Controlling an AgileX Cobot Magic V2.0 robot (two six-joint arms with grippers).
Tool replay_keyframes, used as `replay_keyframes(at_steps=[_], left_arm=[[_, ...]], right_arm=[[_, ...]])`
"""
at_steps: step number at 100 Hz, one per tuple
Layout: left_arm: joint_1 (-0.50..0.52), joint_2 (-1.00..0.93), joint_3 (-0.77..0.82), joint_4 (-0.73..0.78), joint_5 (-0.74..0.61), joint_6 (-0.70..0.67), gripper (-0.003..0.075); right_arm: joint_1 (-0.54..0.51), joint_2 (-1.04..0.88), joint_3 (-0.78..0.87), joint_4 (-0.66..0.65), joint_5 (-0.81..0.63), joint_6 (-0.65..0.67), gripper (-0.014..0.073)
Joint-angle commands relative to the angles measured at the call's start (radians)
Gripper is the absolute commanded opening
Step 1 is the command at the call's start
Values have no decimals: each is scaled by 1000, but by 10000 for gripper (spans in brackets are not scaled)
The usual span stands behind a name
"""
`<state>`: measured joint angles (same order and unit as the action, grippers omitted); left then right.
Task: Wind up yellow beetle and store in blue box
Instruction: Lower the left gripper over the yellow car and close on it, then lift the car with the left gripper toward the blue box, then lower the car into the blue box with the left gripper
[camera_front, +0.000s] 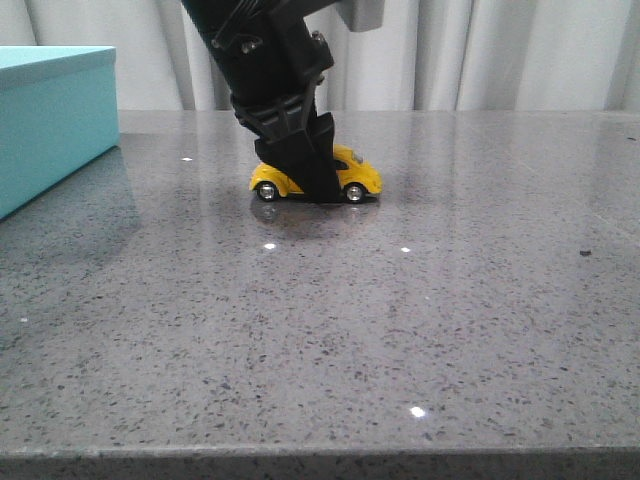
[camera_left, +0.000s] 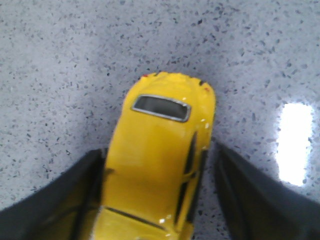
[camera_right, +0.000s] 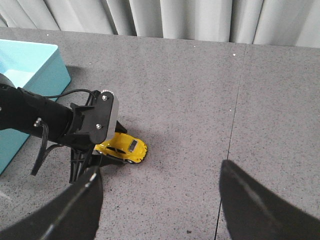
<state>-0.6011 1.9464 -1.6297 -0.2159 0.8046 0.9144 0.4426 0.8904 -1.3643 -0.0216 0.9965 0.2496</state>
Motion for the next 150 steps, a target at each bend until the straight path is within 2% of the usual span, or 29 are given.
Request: replay_keyframes(at_steps=[1, 15, 29, 46, 72, 120, 150], left_arm=[[-7, -53, -33, -24, -21, -1, 251], [-7, -53, -33, -24, -18, -1, 104], [-7, -55, -79, -24, 23, -10, 31], [5, -57, -236, -24, 115, -139, 29], [121, -114, -446, -20, 227, -392, 34], [473, -294, -451, 0, 465, -484, 34], [646, -296, -373, 2, 462, -518, 34]], right_arm=[[0, -9, -19, -16, -67, -7, 496], [0, -9, -19, -16, -66, -7, 496], [0, -9, -19, -16, -65, -7, 496], [0, -9, -19, -16, -65, -7, 496], [0, -9, -19, -16, -75, -7, 496], [0, -9, -14, -17, -112, -8, 496], [0, -9, -14, -17, -117, -8, 496]])
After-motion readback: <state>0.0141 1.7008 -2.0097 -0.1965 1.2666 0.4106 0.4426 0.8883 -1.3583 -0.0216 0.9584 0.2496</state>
